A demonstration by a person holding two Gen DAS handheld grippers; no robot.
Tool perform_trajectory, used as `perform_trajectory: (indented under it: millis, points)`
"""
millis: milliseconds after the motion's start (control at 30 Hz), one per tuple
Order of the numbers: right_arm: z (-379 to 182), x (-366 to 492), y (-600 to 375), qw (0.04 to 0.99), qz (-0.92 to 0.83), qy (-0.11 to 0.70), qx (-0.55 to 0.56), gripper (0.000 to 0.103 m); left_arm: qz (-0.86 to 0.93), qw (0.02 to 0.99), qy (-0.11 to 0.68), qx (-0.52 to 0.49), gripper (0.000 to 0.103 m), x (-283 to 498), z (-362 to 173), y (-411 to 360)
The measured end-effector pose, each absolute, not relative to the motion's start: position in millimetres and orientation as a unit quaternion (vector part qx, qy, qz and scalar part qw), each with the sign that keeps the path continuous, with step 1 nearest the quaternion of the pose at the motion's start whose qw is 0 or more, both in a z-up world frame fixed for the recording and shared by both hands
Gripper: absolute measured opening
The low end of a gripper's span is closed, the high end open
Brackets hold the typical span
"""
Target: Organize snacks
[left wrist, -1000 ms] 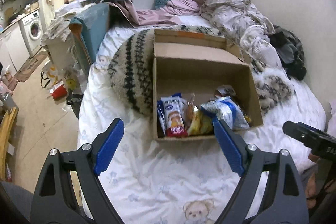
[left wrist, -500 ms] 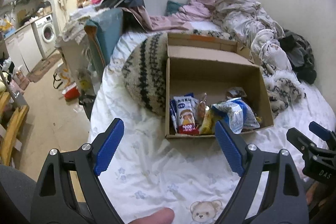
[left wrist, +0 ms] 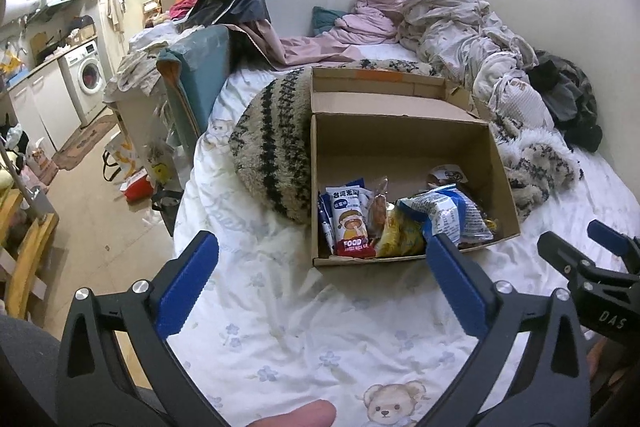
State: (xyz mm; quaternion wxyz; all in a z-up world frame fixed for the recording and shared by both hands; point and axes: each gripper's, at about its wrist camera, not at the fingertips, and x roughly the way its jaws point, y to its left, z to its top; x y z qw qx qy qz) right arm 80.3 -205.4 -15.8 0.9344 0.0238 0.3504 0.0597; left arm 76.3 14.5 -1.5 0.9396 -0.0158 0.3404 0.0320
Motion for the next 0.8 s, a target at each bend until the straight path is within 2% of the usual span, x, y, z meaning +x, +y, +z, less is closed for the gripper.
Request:
perform_trajectory:
  millis: [800]
  points:
    - [-12.0, 78.0, -207.9, 0.94, 0.052, 0.336, 0.027, 0.103, 0.032, 0.937, 0.349, -0.014, 0.103, 77.1, -6.7, 13.4]
